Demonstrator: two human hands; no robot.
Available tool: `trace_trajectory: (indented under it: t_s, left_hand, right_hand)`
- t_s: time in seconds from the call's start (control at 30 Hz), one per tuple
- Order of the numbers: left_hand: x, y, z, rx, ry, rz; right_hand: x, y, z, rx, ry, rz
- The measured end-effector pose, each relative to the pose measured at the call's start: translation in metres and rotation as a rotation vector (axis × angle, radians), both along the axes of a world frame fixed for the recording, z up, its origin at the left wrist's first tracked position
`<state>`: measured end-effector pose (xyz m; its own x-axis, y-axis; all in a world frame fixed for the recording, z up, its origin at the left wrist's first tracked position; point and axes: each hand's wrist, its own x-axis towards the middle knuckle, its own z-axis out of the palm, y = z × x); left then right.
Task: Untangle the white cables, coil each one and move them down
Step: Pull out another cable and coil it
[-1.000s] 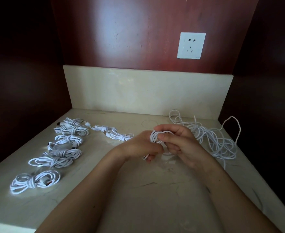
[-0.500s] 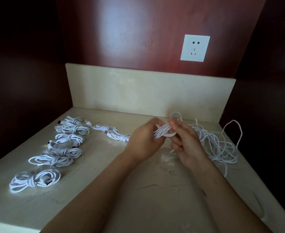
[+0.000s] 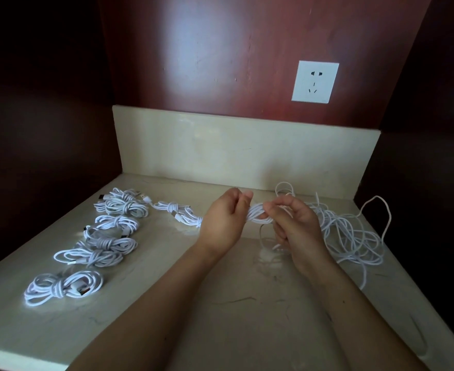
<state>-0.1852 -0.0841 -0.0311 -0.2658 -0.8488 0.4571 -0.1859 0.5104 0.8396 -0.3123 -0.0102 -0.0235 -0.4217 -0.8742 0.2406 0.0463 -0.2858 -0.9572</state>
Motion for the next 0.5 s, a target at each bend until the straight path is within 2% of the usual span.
trace_trajectory:
  t_s: [0.2, 0.33, 0.5]
  left_hand:
    - [0.009, -0.012, -0.001, -0.005, -0.089, 0.011]
    - [0.014, -0.02, -0.005, -0.002, -0.194, -0.008]
    - [0.016, -0.013, 0.001, 0.025, -0.206, -0.381]
  right_hand:
    - [-0.012, -0.001, -0.002, 0.015, 0.341, -0.099]
    - [-0.015, 0.0, -0.003, -0.022, 0.469, -0.074]
    - [-0.013, 0.0, -0.001, -0.085, 0.448, -0.07]
